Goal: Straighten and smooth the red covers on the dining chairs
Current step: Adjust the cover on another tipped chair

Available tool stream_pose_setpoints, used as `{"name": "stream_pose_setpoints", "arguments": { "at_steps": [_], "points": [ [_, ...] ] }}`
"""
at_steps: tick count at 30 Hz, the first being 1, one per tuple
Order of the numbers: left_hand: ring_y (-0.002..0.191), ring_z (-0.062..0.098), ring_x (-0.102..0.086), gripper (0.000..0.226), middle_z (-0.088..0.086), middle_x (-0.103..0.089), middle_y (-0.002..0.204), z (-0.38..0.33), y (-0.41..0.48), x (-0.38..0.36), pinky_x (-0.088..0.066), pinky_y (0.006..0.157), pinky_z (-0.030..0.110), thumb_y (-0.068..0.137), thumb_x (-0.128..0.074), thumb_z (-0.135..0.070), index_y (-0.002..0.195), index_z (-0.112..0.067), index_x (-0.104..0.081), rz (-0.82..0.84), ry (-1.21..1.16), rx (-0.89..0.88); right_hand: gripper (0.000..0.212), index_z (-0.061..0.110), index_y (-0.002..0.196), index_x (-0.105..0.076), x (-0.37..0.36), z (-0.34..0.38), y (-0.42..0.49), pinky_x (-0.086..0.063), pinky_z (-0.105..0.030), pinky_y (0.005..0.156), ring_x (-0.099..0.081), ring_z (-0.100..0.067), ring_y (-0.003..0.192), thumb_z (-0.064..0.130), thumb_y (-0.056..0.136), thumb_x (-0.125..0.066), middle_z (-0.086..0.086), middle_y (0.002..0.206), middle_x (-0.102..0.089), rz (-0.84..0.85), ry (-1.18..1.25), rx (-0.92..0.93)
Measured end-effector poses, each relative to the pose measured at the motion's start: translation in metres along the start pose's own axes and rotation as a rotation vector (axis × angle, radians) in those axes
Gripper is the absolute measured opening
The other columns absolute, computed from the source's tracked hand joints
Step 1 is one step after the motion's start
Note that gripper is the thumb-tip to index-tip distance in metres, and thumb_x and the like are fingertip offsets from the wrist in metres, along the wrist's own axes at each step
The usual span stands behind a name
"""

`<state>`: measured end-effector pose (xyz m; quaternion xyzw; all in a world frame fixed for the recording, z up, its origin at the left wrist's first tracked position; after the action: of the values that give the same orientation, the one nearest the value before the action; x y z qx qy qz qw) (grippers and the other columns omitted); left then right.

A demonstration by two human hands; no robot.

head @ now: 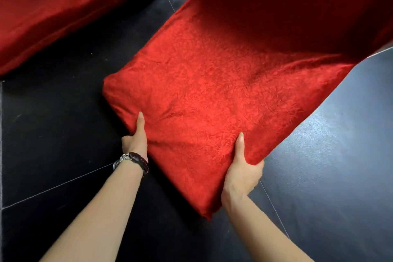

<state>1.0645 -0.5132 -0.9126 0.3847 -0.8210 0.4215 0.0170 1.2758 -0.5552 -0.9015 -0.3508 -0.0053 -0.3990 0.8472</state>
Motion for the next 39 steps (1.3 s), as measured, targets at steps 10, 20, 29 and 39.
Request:
{"name": "stream_pose_setpoints", "arguments": {
  "at_steps": [10,20,29,39],
  "points": [
    [0.125,0.024,-0.049,0.081,0.005,-0.049,0.140,-0.013,0.009,0.012,-0.040,0.101,0.040,0.076,-0.059,-0.070,0.139,-0.022,-0.042,0.196,0.002,0.026,0.048,0.032,0.091,-0.065,0.002,0.003,0.003,-0.040,-0.021,0.078,-0.058,-0.005,0.082,0.072,0.065,-0.068,0.027,0.076,-0.056,0.060,0.092,0.002],
    [0.116,0.020,-0.052,0.063,0.002,-0.049,0.137,-0.015,-0.003,0.021,-0.045,0.086,0.035,0.081,-0.065,-0.053,0.136,-0.032,-0.043,0.354,-0.136,0.067,0.060,0.019,0.074,-0.062,0.004,0.005,0.006,-0.048,-0.031,0.081,-0.064,-0.011,0.080,0.075,0.056,-0.072,0.009,0.082,-0.067,0.118,0.122,-0.086],
    [0.096,0.019,-0.065,0.048,0.001,-0.067,0.112,-0.021,-0.017,0.023,-0.052,0.071,0.034,0.080,-0.065,-0.053,0.117,-0.023,-0.060,0.502,-0.277,0.097,0.053,0.021,0.068,-0.059,0.011,0.011,0.005,-0.049,-0.036,0.088,-0.063,-0.018,0.088,0.072,0.060,-0.072,0.012,0.079,-0.063,0.131,0.139,-0.088],
    [0.115,0.022,-0.057,0.080,0.003,-0.060,0.130,-0.008,-0.033,0.014,-0.041,0.103,0.045,0.068,-0.066,-0.071,0.134,-0.027,-0.052,0.438,-0.137,0.058,0.046,0.026,0.073,-0.058,0.041,0.015,0.008,-0.049,-0.036,0.089,-0.064,-0.017,0.087,0.067,0.061,-0.075,0.014,0.079,-0.064,0.128,0.182,-0.081]
  ]
}}
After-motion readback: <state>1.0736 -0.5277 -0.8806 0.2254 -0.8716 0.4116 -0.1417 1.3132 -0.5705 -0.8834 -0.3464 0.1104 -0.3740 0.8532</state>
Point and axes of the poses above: each hand's wrist, its own y-axis towards the middle knuckle, its own x-axis out of the back of the hand, z = x × y, the point moved 1 cm from there along y, towards the middle knuckle
